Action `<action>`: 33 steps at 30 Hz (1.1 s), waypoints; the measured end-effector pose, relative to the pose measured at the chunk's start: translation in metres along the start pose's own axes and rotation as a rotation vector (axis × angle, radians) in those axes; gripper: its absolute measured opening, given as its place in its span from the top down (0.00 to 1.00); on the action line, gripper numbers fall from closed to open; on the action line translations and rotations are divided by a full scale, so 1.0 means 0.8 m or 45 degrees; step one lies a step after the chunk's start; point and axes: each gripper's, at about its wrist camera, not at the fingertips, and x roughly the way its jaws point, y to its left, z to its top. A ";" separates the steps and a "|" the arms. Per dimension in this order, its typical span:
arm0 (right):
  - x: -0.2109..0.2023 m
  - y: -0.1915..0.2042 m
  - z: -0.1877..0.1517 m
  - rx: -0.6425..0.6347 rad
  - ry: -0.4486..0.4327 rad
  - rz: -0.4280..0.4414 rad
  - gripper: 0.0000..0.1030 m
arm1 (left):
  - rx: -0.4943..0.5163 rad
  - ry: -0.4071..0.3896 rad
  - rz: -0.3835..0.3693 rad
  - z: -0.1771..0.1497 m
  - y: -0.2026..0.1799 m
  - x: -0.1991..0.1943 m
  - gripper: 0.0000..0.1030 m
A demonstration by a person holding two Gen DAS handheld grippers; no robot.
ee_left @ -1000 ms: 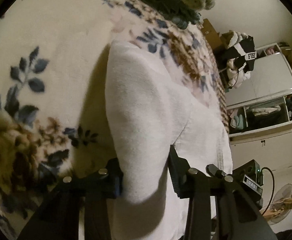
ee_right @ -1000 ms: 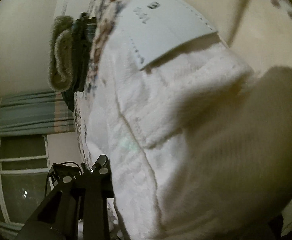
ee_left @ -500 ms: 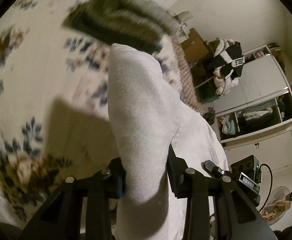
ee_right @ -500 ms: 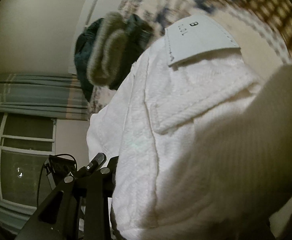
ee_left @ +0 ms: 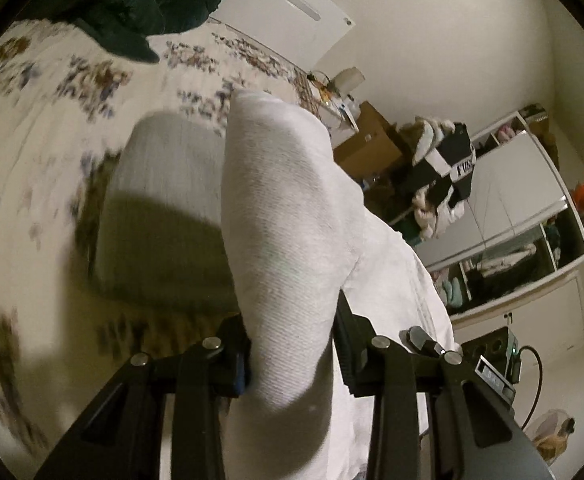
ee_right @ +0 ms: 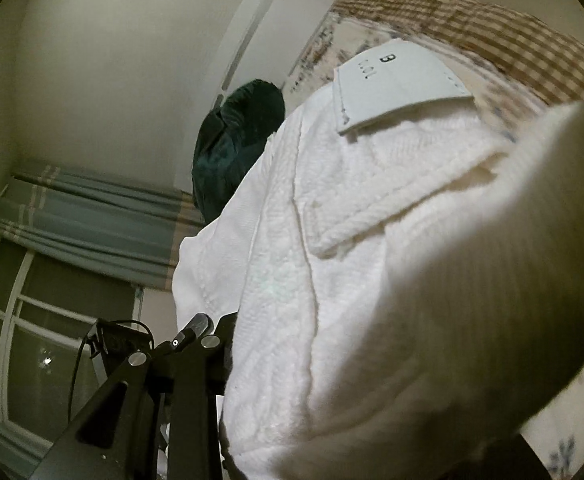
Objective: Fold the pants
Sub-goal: 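Carry the folded pants with both grippers onto the stack of grey-green clothes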
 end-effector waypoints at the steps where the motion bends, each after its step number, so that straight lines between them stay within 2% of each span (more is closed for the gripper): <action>1: 0.019 0.007 0.016 -0.005 -0.007 -0.002 0.67 | 0.008 0.003 0.002 0.034 0.010 0.013 0.70; 4: 0.086 0.018 0.064 -0.001 -0.017 -0.005 0.67 | 0.018 0.001 0.017 0.095 0.041 0.039 0.70; 7: 0.154 0.014 0.096 0.012 -0.008 -0.025 0.67 | 0.008 0.019 0.056 0.134 0.075 0.069 0.70; 11: 0.220 -0.015 0.111 0.059 0.049 -0.113 0.66 | -0.040 0.111 0.140 0.160 0.126 0.114 0.69; 13: 0.234 -0.027 0.109 0.076 0.085 -0.193 0.59 | -0.071 0.191 0.193 0.160 0.151 0.134 0.68; 15: 0.231 -0.036 0.109 0.075 0.121 -0.256 0.49 | -0.086 0.206 0.202 0.156 0.161 0.135 0.66; 18: 0.201 -0.048 0.104 0.081 0.148 -0.283 0.46 | -0.089 0.200 0.207 0.145 0.166 0.125 0.58; 21: 0.153 -0.064 0.109 0.079 0.100 -0.349 0.46 | -0.083 0.193 0.241 0.142 0.163 0.114 0.48; 23: 0.142 -0.068 0.111 0.039 0.077 -0.445 0.46 | -0.095 0.200 0.289 0.140 0.161 0.109 0.41; 26: 0.141 -0.062 0.114 -0.008 0.098 -0.519 0.46 | -0.047 0.186 0.389 0.136 0.149 0.105 0.40; 28: 0.140 -0.048 0.113 -0.083 0.099 -0.593 0.46 | 0.028 0.169 0.482 0.131 0.134 0.101 0.32; 30: 0.142 -0.014 0.112 -0.228 0.092 -0.728 0.33 | 0.097 0.154 0.542 0.123 0.114 0.094 0.13; 32: 0.141 0.015 0.105 -0.369 0.078 -0.870 0.25 | 0.156 0.120 0.573 0.112 0.093 0.082 0.11; 33: 0.140 0.025 0.101 -0.422 0.065 -0.926 0.24 | 0.190 0.103 0.602 0.106 0.080 0.075 0.11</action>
